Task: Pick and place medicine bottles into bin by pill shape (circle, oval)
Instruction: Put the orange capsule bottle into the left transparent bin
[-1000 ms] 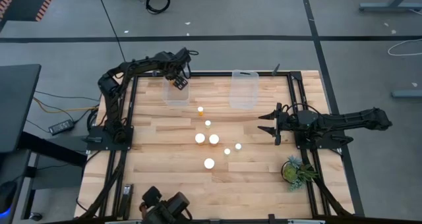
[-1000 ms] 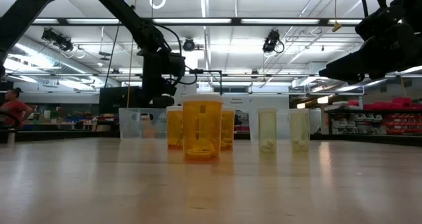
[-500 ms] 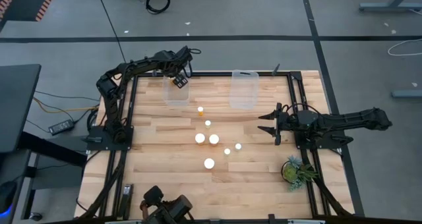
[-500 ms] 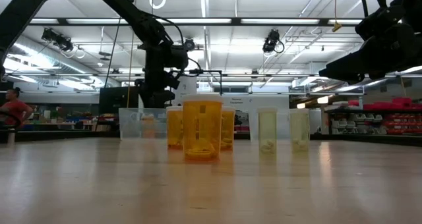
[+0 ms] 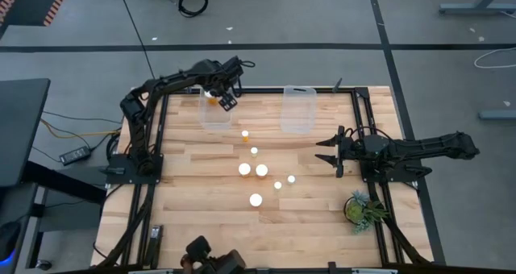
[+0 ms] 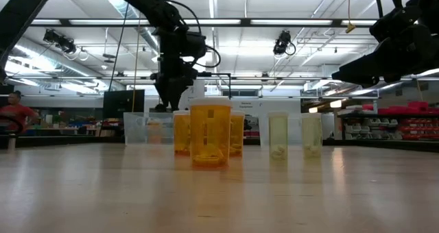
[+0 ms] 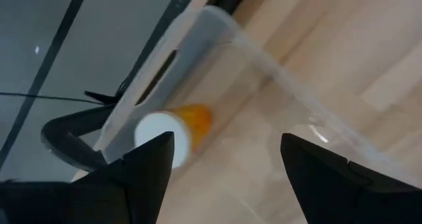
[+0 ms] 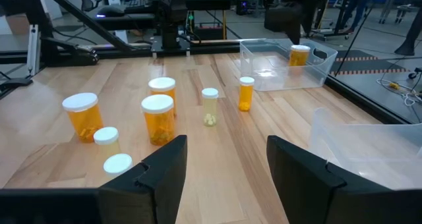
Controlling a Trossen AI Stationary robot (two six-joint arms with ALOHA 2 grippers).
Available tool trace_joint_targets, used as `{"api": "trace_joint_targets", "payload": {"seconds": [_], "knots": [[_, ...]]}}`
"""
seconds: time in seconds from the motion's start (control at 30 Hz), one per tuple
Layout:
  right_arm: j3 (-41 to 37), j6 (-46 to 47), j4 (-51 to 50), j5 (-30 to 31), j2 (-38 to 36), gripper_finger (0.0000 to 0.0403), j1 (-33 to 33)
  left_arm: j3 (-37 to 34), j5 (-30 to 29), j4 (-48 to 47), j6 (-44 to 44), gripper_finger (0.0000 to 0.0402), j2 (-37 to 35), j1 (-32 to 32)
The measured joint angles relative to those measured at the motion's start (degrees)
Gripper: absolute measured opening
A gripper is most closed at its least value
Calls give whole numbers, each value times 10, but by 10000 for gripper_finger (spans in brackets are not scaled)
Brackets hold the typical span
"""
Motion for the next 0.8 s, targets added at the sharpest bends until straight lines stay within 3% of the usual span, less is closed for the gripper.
{"api": "trace_joint_targets", "payload": {"seconds": [0.8], "knots": [[0, 0, 0, 0, 0, 216, 0, 16, 57, -20, -13, 288, 0, -104]]}}
